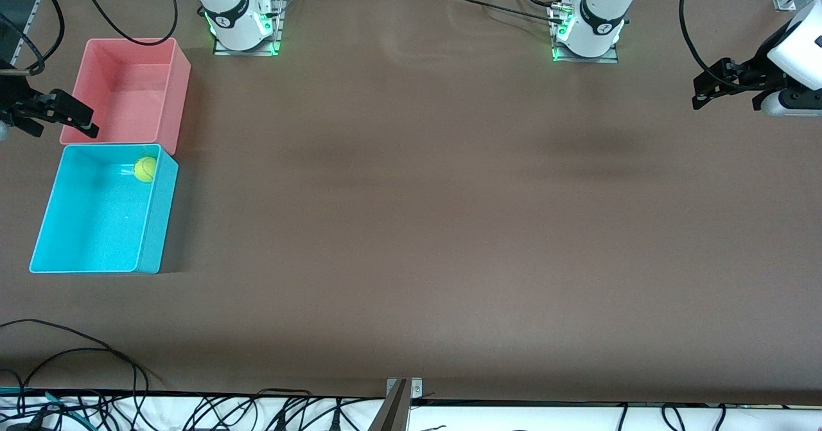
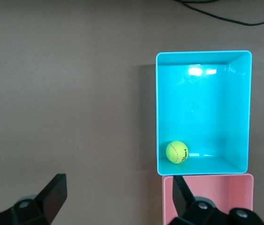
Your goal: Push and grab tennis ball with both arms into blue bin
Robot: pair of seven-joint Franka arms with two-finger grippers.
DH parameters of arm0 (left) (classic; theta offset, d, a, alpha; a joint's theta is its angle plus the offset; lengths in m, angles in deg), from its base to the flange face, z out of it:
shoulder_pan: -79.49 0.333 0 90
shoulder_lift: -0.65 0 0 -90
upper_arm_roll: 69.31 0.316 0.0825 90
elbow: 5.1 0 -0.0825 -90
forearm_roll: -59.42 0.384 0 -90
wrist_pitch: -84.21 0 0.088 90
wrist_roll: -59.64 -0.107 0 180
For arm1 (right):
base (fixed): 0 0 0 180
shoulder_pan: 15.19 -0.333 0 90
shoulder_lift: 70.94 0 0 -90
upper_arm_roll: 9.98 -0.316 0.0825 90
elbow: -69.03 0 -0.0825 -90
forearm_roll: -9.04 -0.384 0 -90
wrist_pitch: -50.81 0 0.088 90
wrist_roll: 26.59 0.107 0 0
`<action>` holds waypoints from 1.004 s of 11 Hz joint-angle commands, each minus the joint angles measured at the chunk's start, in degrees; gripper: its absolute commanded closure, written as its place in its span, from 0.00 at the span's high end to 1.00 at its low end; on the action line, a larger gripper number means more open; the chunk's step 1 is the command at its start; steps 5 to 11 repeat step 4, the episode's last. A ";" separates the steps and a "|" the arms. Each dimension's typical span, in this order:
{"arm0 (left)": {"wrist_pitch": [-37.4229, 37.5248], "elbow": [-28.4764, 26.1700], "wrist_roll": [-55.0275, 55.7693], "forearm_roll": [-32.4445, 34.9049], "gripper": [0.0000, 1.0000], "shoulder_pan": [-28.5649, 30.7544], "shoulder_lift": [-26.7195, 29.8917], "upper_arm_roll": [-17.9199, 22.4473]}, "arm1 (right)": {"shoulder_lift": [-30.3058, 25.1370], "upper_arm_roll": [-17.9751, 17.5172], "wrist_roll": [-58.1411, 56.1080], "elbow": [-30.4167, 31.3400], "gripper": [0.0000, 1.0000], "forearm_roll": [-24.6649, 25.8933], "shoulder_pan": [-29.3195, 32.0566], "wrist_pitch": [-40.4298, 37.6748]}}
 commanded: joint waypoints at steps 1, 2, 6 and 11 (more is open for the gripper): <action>0.93 1.69 0.56 -0.70 1.00 0.13 -0.79 -0.07 | -1.75 0.74 0.43 1.01 1.00 -0.08 -0.92 -1.18; 0.93 1.78 0.48 -0.70 1.00 0.22 -0.79 -0.07 | -1.58 0.74 0.43 0.31 1.00 -0.08 -0.92 -2.32; 0.93 1.78 0.57 -0.78 1.00 0.13 -0.88 -0.07 | -1.49 0.74 0.43 -0.13 1.00 0.01 -0.92 -3.47; 0.93 1.78 0.57 -0.78 1.00 0.13 -0.88 -0.07 | -1.49 0.74 0.43 -0.13 1.00 0.01 -0.92 -3.47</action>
